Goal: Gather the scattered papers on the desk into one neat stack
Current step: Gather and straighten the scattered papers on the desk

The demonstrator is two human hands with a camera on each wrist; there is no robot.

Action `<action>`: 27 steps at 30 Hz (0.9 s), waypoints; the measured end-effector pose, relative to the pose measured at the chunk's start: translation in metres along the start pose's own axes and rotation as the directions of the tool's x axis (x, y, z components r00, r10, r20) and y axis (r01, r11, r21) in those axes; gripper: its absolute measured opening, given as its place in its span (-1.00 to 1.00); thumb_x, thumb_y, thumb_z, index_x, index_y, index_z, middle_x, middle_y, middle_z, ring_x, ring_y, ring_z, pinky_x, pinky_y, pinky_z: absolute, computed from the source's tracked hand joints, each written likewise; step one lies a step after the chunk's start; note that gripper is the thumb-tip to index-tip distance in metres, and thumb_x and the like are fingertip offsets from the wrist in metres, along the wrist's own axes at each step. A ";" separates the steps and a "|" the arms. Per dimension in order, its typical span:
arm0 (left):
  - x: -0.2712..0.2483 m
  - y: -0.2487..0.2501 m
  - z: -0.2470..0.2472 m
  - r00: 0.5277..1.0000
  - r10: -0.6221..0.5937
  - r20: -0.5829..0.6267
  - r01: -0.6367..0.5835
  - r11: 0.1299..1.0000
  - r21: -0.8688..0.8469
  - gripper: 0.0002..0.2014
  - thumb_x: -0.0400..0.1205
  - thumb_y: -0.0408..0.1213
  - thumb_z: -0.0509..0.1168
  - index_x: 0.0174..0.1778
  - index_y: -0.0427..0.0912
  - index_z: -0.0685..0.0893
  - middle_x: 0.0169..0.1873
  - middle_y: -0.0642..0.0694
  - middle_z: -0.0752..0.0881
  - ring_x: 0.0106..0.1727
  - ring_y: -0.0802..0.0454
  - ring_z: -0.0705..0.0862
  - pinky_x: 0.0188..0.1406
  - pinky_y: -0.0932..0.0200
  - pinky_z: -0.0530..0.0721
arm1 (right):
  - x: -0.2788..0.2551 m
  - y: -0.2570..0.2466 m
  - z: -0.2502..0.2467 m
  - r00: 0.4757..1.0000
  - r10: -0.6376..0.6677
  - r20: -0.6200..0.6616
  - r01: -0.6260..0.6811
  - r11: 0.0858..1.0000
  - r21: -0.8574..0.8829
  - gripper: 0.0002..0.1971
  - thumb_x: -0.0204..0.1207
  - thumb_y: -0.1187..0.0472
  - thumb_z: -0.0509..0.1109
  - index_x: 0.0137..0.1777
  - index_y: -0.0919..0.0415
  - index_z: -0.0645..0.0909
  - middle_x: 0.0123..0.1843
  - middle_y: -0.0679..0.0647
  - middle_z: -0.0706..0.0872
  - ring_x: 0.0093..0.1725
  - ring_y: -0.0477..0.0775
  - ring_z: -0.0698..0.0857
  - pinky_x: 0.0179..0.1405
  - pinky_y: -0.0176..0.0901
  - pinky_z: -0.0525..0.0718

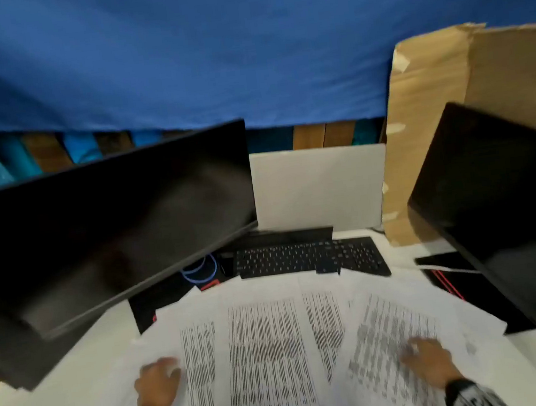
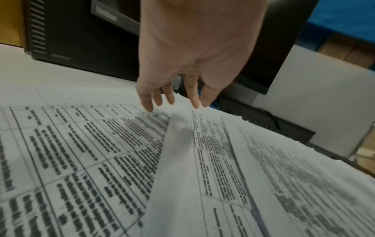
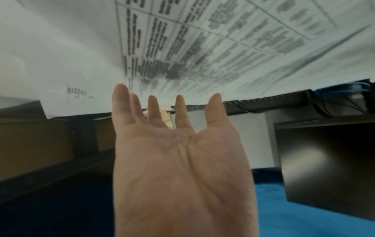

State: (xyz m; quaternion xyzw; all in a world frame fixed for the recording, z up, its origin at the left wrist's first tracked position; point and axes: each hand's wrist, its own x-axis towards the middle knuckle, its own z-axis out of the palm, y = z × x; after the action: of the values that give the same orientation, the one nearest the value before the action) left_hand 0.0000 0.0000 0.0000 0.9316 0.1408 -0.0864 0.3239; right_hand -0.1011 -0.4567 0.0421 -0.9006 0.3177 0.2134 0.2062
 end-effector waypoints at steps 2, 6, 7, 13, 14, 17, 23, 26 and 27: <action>0.001 0.003 0.001 0.984 -0.171 0.048 0.168 0.984 0.058 -0.59 0.55 -0.25 0.29 0.33 -0.26 0.51 0.36 -0.44 0.49 0.40 -0.37 0.40 0.42 -0.06 0.30 | 0.007 0.007 0.004 0.993 0.100 -0.062 -0.095 0.993 0.069 -0.29 0.47 -0.16 0.29 0.53 0.17 0.21 0.57 0.34 0.20 0.53 0.38 0.23 0.49 0.12 0.25; -0.001 0.010 0.007 0.954 -0.292 0.070 0.294 0.955 -0.034 -0.41 0.52 -0.22 0.32 0.44 -0.33 0.31 0.39 -0.51 0.36 0.40 -0.43 0.35 0.45 -0.12 0.28 | 0.011 0.012 0.013 0.947 0.304 -0.099 -0.284 0.942 0.179 -0.06 0.36 -0.24 0.38 0.58 0.19 0.00 0.59 0.41 0.09 0.55 0.46 0.16 0.50 0.26 0.24; 0.000 0.010 0.010 0.953 -0.292 0.075 0.297 0.952 -0.070 -0.38 0.51 -0.25 0.33 0.44 -0.35 0.29 0.39 -0.52 0.36 0.39 -0.44 0.36 0.45 -0.13 0.30 | 0.011 0.012 0.016 0.937 0.330 -0.111 -0.304 0.931 0.204 -0.04 0.35 -0.21 0.41 0.58 0.19 -0.01 0.59 0.42 0.10 0.55 0.46 0.15 0.50 0.28 0.23; 0.004 0.022 0.019 0.948 -0.296 0.120 0.319 0.895 -0.312 -0.25 0.45 -0.35 0.41 0.49 -0.38 0.17 0.43 -0.49 0.38 0.42 -0.40 0.41 0.47 -0.20 0.38 | 0.012 0.011 0.015 0.934 0.338 -0.117 -0.290 0.906 0.308 0.00 0.31 0.04 0.54 0.58 0.21 -0.05 0.57 0.43 0.13 0.54 0.48 0.12 0.47 0.42 0.25; 0.003 0.025 0.018 0.947 -0.297 0.123 0.321 0.873 -0.366 -0.24 0.45 -0.36 0.41 0.50 -0.36 0.15 0.45 -0.47 0.37 0.44 -0.38 0.40 0.49 -0.18 0.36 | 0.014 0.014 0.014 0.926 0.355 -0.125 -0.297 0.894 0.336 0.00 0.30 0.07 0.54 0.58 0.22 -0.05 0.57 0.44 0.13 0.54 0.49 0.12 0.46 0.43 0.26; 0.002 0.030 0.021 0.961 -0.234 0.149 0.277 0.840 -0.467 -0.34 0.48 -0.37 0.40 0.45 -0.39 0.27 0.40 -0.41 0.48 0.39 -0.32 0.48 0.42 -0.10 0.40 | 0.020 0.013 0.021 0.939 0.298 -0.171 -0.191 0.867 0.460 -0.01 0.30 0.27 0.55 0.58 0.29 -0.06 0.48 0.49 0.27 0.43 0.51 0.33 0.38 0.33 0.40; 0.000 0.040 0.025 0.931 -0.121 0.345 0.314 0.746 -0.587 -0.63 0.50 -0.38 0.36 0.21 -0.44 0.60 0.09 -0.37 0.72 0.11 -0.25 0.68 0.24 -0.09 0.55 | 0.028 0.005 0.031 0.982 0.088 -0.168 -0.003 0.895 0.446 -0.75 0.41 0.39 0.42 0.05 0.51 0.58 0.00 0.44 0.74 -0.01 0.36 0.70 -0.01 0.03 0.61; 0.000 0.044 0.031 0.895 -0.117 0.430 0.394 0.660 -0.639 -0.54 0.49 -0.25 0.38 0.27 -0.39 0.56 0.13 -0.33 0.70 0.22 -0.29 0.64 0.35 -0.23 0.51 | 0.025 -0.010 0.041 0.982 -0.006 -0.186 0.089 0.892 0.443 -0.89 0.49 0.36 0.34 -0.19 0.44 0.55 -0.12 0.32 0.70 -0.12 0.26 0.67 0.00 0.07 0.63; -0.001 0.045 0.035 0.881 -0.107 0.460 0.411 0.654 -0.635 -0.51 0.48 -0.22 0.39 0.30 -0.36 0.54 0.17 -0.29 0.69 0.26 -0.26 0.62 0.39 -0.23 0.48 | 0.027 -0.018 0.045 0.982 -0.051 -0.181 0.126 0.892 0.433 -0.90 0.50 0.35 0.33 -0.21 0.37 0.52 -0.14 0.24 0.65 -0.12 0.19 0.63 0.02 0.09 0.63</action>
State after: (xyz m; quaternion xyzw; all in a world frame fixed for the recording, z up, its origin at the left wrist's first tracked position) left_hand 0.0107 -0.0565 -0.0008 0.6640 0.2315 -0.2507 0.6654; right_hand -0.0820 -0.4343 -0.0046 -0.8581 0.3325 0.0508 0.3881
